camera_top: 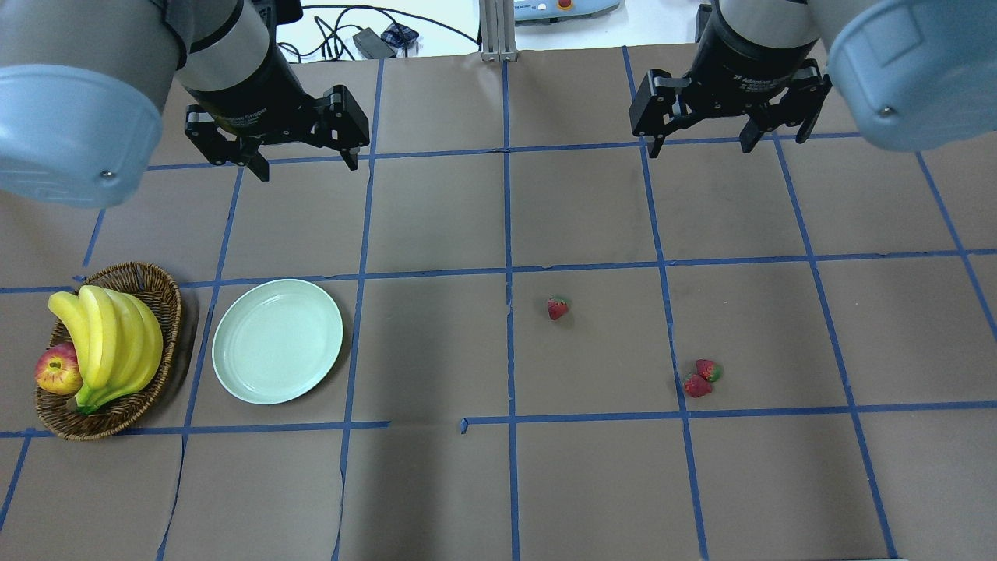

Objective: Collect all strawberries into plate

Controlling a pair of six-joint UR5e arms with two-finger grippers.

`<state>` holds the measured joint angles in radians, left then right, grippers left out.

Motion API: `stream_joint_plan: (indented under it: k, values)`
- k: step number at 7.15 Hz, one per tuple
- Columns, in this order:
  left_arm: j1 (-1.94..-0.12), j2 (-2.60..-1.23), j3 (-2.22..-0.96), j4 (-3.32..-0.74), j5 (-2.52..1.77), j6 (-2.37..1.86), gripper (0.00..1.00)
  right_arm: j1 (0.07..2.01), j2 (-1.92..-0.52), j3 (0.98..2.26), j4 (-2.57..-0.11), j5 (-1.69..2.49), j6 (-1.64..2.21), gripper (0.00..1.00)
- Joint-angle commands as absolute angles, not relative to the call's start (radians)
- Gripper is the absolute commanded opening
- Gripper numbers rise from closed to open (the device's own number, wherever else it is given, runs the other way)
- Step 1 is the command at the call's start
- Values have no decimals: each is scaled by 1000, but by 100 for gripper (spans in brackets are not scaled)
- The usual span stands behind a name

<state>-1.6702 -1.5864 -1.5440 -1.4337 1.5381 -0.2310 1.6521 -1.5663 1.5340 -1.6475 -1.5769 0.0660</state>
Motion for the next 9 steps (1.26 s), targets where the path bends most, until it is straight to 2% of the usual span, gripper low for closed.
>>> stream_joint_plan:
  k: [1,4,9]
  values:
    - [-1670,-1612,-1500,-1449,1506,-246,100,1652,-1568,1535,-1647,-1577,66,100]
    - [-1669,-1608,-1491,-1558,1512,-125,100,1652,-1566,1536,-1647,-1577,66,100]
    - [-1666,-1606,-1496,-1568,1582,-35,100,1652,-1566,1536,-1647,-1577,66,100]
